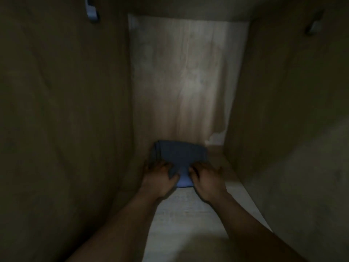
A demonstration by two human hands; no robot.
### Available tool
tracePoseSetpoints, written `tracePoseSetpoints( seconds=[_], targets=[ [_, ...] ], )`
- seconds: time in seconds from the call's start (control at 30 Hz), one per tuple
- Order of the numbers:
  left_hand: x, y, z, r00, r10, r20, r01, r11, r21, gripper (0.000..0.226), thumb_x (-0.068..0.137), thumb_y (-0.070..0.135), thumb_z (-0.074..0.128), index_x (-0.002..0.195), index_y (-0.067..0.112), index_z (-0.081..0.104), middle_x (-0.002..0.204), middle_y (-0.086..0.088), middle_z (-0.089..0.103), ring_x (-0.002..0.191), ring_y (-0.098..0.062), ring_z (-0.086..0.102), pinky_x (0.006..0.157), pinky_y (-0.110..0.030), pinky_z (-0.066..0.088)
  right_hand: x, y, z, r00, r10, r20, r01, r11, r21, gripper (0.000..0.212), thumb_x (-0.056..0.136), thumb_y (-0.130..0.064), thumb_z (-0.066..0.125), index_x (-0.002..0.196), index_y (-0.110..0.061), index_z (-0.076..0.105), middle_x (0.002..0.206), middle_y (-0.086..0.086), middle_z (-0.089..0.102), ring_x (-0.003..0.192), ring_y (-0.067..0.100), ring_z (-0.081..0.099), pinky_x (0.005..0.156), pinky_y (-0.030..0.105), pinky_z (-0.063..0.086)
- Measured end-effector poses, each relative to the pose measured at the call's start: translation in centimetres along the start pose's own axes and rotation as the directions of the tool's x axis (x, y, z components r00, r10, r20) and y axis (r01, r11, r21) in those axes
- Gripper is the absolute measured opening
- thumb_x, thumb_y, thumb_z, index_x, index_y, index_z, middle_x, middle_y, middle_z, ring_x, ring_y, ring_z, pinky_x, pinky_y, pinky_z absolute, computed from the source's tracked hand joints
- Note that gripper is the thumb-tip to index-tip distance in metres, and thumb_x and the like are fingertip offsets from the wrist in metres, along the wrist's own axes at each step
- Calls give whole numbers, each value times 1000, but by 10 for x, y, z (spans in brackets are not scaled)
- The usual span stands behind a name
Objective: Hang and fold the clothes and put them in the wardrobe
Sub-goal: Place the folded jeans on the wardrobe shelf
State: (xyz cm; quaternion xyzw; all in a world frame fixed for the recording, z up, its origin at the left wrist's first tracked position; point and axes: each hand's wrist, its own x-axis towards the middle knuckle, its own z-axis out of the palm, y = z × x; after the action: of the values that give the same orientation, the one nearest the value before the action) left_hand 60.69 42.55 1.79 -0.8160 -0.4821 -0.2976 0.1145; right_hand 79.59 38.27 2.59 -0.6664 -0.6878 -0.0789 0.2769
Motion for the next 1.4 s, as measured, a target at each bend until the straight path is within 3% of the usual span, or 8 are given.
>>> tracePoseSetpoints(
  seconds=[0.13, 0.37, 0.53, 0.7, 0.93, 1.07, 1.27, 1.4],
  targets=[
    [-13, 7, -23, 940, -136, 314, 120, 990, 70, 59, 97, 54, 30, 146, 25, 42, 152, -1, 44, 139, -27, 40, 111, -48, 27, -12, -1, -10, 994, 8, 111, -16, 997, 71, 47, 94, -50, 20, 121, -31, 54, 120, -4, 61, 114, 21, 56, 102, 60, 38],
    [-41, 31, -75, 938, -144, 316, 150, 989, 6, 50, 91, 42, 50, 137, 23, 49, 143, -4, 49, 132, -26, 43, 104, -42, 39, -55, -13, -38, 976, 85, 199, -112, 985, 131, 44, 87, -54, 21, 116, -35, 48, 123, -1, 59, 113, 26, 58, 104, 59, 38],
    [-86, 54, -108, 932, -184, 312, 199, 980, -18, 67, 91, 57, 48, 149, 25, 37, 155, -3, 36, 140, -28, 34, 113, -48, 31, -107, -44, -85, 956, 105, 275, -140, 984, 110, 48, 102, -39, 34, 150, -36, 28, 159, -7, 28, 147, 23, 26, 117, 62, 0],
    [-159, 87, -164, 926, -250, 285, 276, 960, -53, 68, 92, 54, 54, 150, 23, 38, 154, -1, 38, 135, -22, 43, 110, -31, 34, -174, -68, -135, 952, -7, 306, -59, 977, 207, 52, 104, -34, 39, 154, -24, 27, 160, 0, 29, 145, 19, 29, 117, 38, 18],
    [-313, 135, -239, 853, -379, 359, 393, 919, 38, 64, 88, 56, 56, 145, 31, 42, 155, 0, 40, 135, -26, 47, 111, -45, 39, -307, -117, -158, 906, -130, 402, 21, 964, 265, 50, 104, -40, 37, 153, -31, 29, 157, -7, 29, 143, 19, 31, 117, 57, 5],
    [-413, 143, -272, 763, -473, 441, 477, 872, 109, 55, 89, 52, 56, 138, 29, 47, 143, -2, 50, 124, -25, 55, 103, -46, 45, -391, -153, -137, 855, -185, 484, -2, 933, 361, 48, 103, -42, 40, 150, -34, 35, 156, -11, 32, 146, 19, 30, 115, 65, -1],
    [-578, 121, -312, 560, -706, 433, 683, 689, 241, 69, 90, 59, 54, 149, 26, 39, 156, 1, 37, 134, -21, 47, 111, -44, 37, -506, -236, -97, 659, -412, 629, 81, 871, 485, 54, 97, -48, 37, 149, -31, 35, 154, -5, 37, 140, 19, 38, 116, 52, 28],
    [-693, 107, -364, 381, -856, 348, 826, 485, 287, 67, 91, 58, 54, 149, 27, 38, 157, 2, 35, 135, -21, 46, 112, -44, 35, -578, -324, -84, 493, -561, 665, 268, 825, 497, 49, 104, -43, 35, 151, -34, 28, 155, -12, 31, 142, 15, 34, 119, 61, 8]
  ],
)
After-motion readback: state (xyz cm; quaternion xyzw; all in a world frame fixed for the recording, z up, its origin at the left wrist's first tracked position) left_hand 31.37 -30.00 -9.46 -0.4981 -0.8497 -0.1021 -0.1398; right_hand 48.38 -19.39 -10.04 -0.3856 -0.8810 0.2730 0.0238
